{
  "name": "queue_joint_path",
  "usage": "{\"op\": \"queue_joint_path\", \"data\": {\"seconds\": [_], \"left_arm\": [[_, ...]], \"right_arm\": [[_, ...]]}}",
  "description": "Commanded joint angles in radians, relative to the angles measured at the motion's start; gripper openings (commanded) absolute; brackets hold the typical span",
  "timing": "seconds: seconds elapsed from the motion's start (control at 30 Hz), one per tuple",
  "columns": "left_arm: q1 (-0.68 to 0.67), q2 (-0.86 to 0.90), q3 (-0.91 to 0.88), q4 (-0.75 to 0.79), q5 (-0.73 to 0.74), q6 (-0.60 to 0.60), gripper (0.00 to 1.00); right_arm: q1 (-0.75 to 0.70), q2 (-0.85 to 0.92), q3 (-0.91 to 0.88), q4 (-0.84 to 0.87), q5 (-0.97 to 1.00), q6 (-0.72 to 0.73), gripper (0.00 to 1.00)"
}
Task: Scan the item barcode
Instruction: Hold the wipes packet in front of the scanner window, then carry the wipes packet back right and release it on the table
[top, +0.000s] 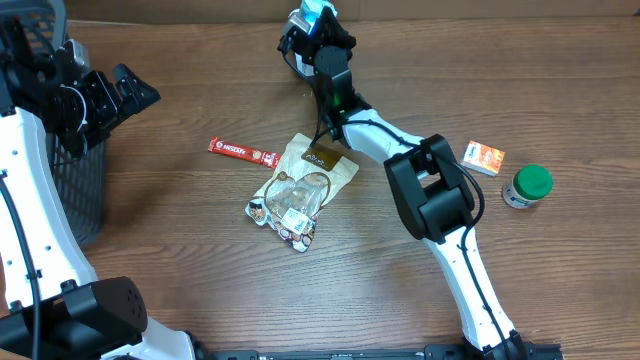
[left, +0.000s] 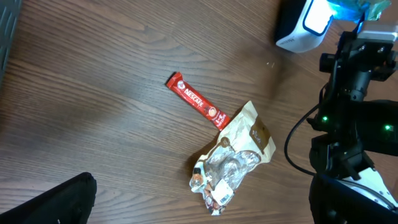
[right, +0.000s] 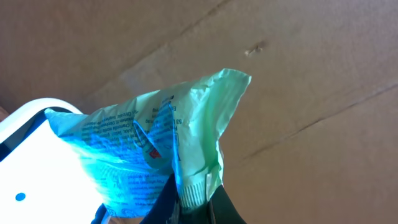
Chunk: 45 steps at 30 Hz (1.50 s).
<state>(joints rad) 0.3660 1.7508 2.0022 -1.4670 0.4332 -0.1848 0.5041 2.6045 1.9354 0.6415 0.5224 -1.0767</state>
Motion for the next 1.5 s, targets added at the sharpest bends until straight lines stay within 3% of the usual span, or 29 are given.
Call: {"op": "queue_joint_path", "data": {"seconds": [0.0,0.43,0.73,1.0,1.23,1.33,1.47], "left_arm": [[-0.006,0.001,-0.002,0.001,0.001,-0.006,1.00],[-0.006,0.001,-0.002,0.001,0.001,-0.006,1.00],[-0.006,0.001,-0.002,0.001,0.001,-0.006,1.00],[-0.006,0.002,-0.002,0.002,0.001,-0.006,1.00],[-0.006,0.001,-0.002,0.001,0.001,-0.006,1.00],[-0.006,0.001,-0.002,0.002,0.001,-0.006,1.00],[-0.006,0.001,-0.002,0.002,0.001,-0.006,1.00]], "right_arm": [[0.018,0.006,0.020,-0.004,0.080,-0.014,0.04],[0.069,0.006,0.020,-0.271,0.174,0.037,0.04],[0.084,0.002,0.020,-0.257,0.195,0.038,0.04],[0.084,-0.202,0.020,-0.269,0.228,0.103,0.04],[0.079,-0.450,0.020,-0.666,0.217,0.383,0.04],[0.061,-0.556,0.020,-0.972,0.185,0.637,0.04],[0.010,-0.628,0.020,-1.349,-0.038,0.897,0.04]]}}
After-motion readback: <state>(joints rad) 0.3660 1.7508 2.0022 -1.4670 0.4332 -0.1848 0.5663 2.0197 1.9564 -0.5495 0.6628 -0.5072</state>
